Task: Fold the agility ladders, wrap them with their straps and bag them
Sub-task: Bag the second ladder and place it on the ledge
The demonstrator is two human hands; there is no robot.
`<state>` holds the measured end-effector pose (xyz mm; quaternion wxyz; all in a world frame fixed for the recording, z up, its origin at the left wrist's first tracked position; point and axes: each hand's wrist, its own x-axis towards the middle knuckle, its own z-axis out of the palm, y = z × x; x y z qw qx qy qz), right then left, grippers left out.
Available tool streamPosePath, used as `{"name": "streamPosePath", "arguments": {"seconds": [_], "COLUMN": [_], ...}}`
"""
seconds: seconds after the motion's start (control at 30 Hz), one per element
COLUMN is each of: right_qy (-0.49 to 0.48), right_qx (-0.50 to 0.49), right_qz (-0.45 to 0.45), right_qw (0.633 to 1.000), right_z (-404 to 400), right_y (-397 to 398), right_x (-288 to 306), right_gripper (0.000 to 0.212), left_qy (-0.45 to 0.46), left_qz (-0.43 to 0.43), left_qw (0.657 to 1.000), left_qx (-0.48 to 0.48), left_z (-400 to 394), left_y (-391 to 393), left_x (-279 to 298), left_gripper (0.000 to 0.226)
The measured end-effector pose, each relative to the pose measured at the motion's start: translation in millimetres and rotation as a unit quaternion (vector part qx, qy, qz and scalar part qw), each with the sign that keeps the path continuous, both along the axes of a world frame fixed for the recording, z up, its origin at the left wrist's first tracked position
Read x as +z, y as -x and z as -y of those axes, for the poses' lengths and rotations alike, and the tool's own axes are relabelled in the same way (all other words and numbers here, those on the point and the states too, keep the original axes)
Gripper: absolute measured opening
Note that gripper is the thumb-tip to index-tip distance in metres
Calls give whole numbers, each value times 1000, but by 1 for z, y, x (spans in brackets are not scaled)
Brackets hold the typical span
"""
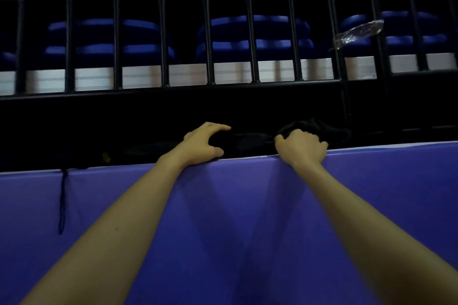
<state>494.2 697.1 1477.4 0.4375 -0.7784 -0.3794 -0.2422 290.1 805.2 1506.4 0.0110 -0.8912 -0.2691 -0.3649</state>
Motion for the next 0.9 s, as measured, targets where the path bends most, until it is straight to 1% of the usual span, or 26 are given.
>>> {"name": "streamPosePath", "arguments": {"seconds": [0.07,0.13,0.23,0.33,0.43,0.57,0.67,0.73,0.83,0.9], "right_qy": [-61,-108,-107,-119,-143,-171,-198,-209,-193,-169], "right_qx": [-24,0,40,69,108,139,140,127,93,57], "right_qz": [26,48,63,57,50,39,32,-3,-81,-132], "right_qw": [997,993,991,989,982,975,970,970,973,975], "right_z": [-1,-2,1,7,16,39,64,88,136,175], "right_y": [4,11,23,34,52,90,116,129,153,169], "right_x": [-5,-14,-24,-27,-32,-52,-91,-125,-187,-237], "right_gripper": [38,29,21,19,21,23,20,19,17,17], "left_qy": [-23,-17,3,-32,-65,-89,-94,-69,0,63], "left_qz": [-7,-23,-23,-12,45,73,85,78,71,69], "left_qw": [999,999,998,998,997,992,986,983,974,964], "left_qx": [26,39,53,60,26,-41,-108,-151,-215,-249], "left_z": [6,12,21,32,47,72,97,117,151,181], "left_y": [4,10,20,24,26,32,35,35,40,45], "left_x": [-5,-10,-14,-19,-32,-68,-109,-143,-205,-249], "left_gripper": [53,45,40,38,37,37,37,37,37,30]}}
